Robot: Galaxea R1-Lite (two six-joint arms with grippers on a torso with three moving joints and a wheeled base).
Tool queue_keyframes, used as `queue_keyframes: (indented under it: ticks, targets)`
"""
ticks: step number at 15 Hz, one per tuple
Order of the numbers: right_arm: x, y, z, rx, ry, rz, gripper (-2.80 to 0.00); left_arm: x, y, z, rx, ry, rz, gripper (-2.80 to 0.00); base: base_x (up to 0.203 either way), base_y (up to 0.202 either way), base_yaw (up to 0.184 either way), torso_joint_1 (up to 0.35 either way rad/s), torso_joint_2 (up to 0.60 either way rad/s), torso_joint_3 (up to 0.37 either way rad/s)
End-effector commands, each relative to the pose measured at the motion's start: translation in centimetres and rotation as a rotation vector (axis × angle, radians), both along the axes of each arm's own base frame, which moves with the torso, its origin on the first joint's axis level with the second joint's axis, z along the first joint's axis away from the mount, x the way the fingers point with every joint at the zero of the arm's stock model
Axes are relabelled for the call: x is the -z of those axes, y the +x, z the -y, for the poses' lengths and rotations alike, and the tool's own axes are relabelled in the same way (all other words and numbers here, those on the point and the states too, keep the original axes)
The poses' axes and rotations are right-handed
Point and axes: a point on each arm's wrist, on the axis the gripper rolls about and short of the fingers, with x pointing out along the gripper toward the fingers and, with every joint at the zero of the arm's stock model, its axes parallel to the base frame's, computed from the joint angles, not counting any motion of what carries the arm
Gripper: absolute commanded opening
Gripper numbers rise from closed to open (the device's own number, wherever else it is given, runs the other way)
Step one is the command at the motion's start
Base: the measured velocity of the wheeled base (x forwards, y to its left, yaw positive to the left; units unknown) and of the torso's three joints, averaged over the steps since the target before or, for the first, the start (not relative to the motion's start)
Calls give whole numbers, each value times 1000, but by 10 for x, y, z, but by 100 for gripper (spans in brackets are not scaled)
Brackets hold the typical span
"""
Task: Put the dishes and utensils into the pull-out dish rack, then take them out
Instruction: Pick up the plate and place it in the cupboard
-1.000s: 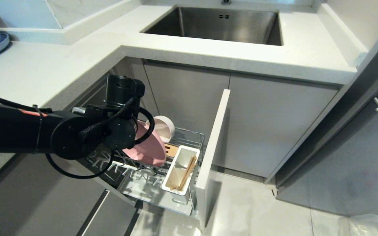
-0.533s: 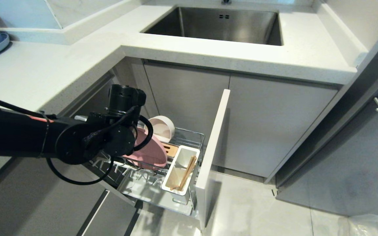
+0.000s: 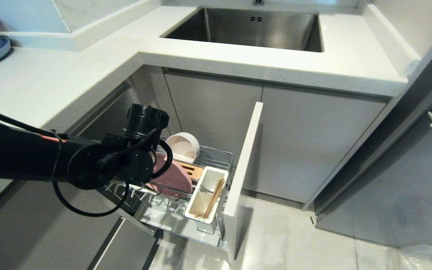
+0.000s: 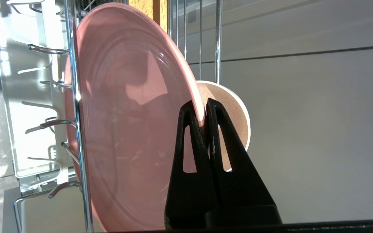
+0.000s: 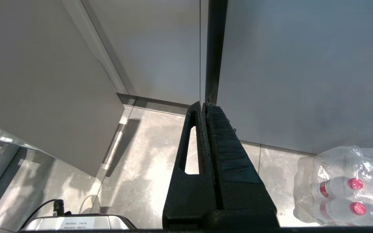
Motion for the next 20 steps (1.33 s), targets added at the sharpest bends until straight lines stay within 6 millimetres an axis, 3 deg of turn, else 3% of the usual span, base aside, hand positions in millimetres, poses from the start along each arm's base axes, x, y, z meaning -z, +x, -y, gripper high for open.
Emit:
queue_keyframes:
  ticks: [1, 18, 19, 20]
  targets:
    - [0, 0, 0, 0, 0, -2, -280, 2, 1, 0, -8, -3, 0, -280, 0, 0, 0, 0, 0, 0]
    - [0, 0, 0, 0, 0, -2, -280, 11, 7, 0, -17, 9, -23, -280, 0, 0, 0, 0, 0, 0]
    - [0, 0, 0, 0, 0, -2, -280, 11, 7, 0, -17, 10, -26, 0, 0, 0, 0, 0, 0, 0]
    - [0, 0, 0, 0, 0, -2, -280, 11, 7, 0, -17, 10, -26, 0, 0, 0, 0, 0, 0, 0]
